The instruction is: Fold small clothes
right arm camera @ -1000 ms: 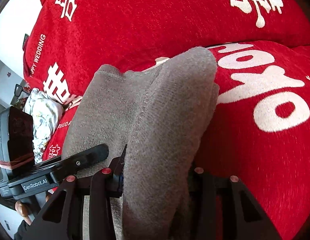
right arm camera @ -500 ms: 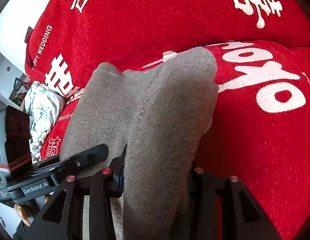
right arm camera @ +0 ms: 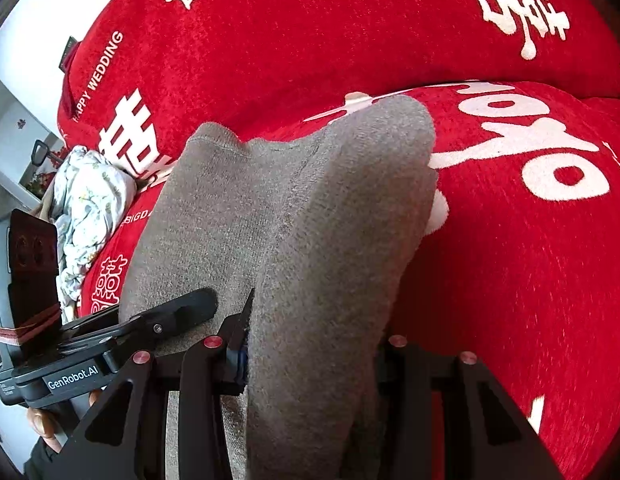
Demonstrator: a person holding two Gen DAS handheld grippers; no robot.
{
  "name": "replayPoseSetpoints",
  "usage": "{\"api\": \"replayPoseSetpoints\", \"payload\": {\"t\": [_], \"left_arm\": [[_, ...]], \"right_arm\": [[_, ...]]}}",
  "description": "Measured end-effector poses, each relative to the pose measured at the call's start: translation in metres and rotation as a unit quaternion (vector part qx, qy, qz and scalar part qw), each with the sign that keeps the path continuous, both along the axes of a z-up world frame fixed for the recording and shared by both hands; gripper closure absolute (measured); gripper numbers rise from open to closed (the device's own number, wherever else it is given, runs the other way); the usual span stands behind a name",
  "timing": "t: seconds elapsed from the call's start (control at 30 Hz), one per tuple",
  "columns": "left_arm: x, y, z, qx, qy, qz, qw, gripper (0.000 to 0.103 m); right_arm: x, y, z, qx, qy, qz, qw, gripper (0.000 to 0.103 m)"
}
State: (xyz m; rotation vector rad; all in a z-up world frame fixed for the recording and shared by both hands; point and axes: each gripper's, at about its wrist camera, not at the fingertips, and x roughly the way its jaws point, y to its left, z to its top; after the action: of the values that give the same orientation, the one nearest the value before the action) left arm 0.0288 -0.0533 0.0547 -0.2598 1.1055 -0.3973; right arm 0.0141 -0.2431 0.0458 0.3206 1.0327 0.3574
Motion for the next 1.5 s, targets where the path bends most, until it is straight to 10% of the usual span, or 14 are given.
{"api": "replayPoseSetpoints", "payload": {"t": [1.0,1.17,1.5], "left_arm": [[-0.084,0.03,-0.019,0.006,-0.018,0.002,0.9998,0.056],[-0.094,0.038,-0.019,0.023,-0.024,0.014,0.9993,0.047],[-0.112,0.031,0.04,0.013,-0.104,-0.006,0.9945,0.047]], "right_arm": [[-0.076,0.032,-0.019,-0.009,-0.014,0.029,0.999,0.059],[-0.081,0.024,-0.019,-0.015,-0.018,0.031,0.999,0.045],[-0.114,0.005,0.031,-0.005,-0.126,0.045,0.991,0.041]]}}
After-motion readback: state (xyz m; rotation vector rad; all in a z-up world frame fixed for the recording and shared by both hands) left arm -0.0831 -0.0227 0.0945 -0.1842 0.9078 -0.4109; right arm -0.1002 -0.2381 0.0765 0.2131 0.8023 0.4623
